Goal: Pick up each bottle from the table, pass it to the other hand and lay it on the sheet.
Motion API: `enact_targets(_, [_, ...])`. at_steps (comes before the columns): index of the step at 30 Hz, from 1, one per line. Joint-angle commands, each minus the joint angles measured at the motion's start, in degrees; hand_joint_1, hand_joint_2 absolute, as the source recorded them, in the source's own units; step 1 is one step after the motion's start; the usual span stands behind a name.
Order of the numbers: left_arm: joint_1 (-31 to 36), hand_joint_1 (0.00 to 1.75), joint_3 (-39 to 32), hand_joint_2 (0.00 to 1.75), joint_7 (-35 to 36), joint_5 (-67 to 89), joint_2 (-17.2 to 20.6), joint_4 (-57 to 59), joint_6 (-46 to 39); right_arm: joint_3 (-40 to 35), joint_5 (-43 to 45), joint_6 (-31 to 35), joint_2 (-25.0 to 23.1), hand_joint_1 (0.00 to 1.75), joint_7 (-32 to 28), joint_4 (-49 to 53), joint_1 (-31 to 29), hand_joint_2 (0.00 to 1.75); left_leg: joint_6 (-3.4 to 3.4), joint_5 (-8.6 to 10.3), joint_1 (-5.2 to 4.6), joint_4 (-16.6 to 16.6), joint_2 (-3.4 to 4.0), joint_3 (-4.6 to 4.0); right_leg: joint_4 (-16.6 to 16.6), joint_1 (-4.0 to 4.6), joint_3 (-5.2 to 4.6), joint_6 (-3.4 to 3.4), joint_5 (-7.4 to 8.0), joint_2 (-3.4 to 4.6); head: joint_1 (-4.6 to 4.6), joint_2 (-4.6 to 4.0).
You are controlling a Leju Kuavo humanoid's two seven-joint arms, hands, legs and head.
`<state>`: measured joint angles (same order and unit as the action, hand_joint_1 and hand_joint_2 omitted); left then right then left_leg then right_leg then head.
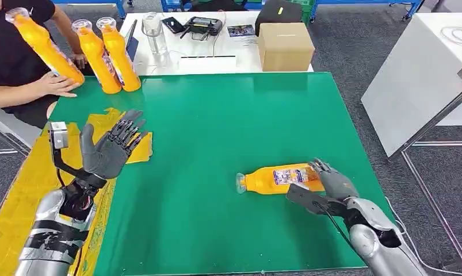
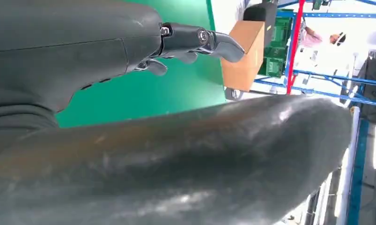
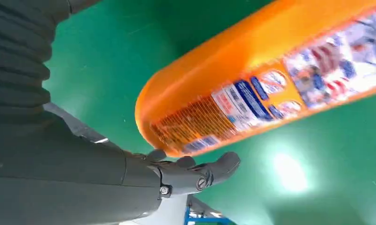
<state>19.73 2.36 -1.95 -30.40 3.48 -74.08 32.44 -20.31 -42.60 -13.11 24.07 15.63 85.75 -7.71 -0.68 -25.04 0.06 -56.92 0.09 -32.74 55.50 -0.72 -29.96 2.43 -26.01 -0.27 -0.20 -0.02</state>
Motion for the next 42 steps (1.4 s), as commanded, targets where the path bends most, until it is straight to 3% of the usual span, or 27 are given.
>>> enact_targets(1, [4.58, 0.0, 1.53, 0.0, 0.22, -0.55, -1.0, 6.63, -0.07, -2.5, -0.93, -0.99, -1.57, 0.0, -0.87, -9.19, -4.65, 1.75, 0.03, -0.02, 0.07, 0.02, -0.03, 0.09, -0.08, 0.08, 0.12, -0.05, 0.0, -0.02, 0.02, 0.0])
enact_targets(13, [8.15, 0.0, 3.07, 0.0, 0.53, -0.94, -1.66, 10.05, 0.31, -8.36, -3.03, -3.51, -2.77, 0.0, -2.55, -15.63, -11.04, 1.75, 0.04, -0.01, 0.11, -0.02, 0.03, 0.07, -0.07, 0.11, 0.1, -0.07, 0.04, 0.04, 0.0, 0.0])
enact_targets(17, [8.58, 0.0, 3.19, 0.0, 0.55, -0.87, -1.94, 10.41, 0.08, -8.57, -3.05, -3.49, -2.7, 0.0, -2.61, -16.02, -10.97, 1.75, 0.04, -0.01, 0.14, 0.0, -0.03, 0.12, -0.12, 0.14, 0.18, -0.05, 0.05, -0.01, 0.0, 0.0])
enact_targets(24, [13.24, 0.0, 5.1, 0.0, -0.31, -0.4, -3.59, 15.98, 1.21, -15.78, -0.64, -8.82, 1.11, 0.0, -7.05, -19.31, -12.34, 1.75, 0.01, 0.02, 0.09, -0.01, -0.14, 0.11, -0.09, 0.1, 0.16, 0.0, 0.03, -0.1, 0.0, 0.0])
enact_targets(42, [13.61, 0.0, 5.34, 0.0, -0.52, -0.51, -3.76, 16.56, 1.5, -16.86, 0.77, -10.48, 2.31, 0.0, -7.6, -19.01, -12.19, 1.75, 0.02, 0.01, 0.12, -0.04, -0.11, 0.25, -0.12, 0.12, 0.32, -0.02, 0.04, -0.08, 0.0, 0.0])
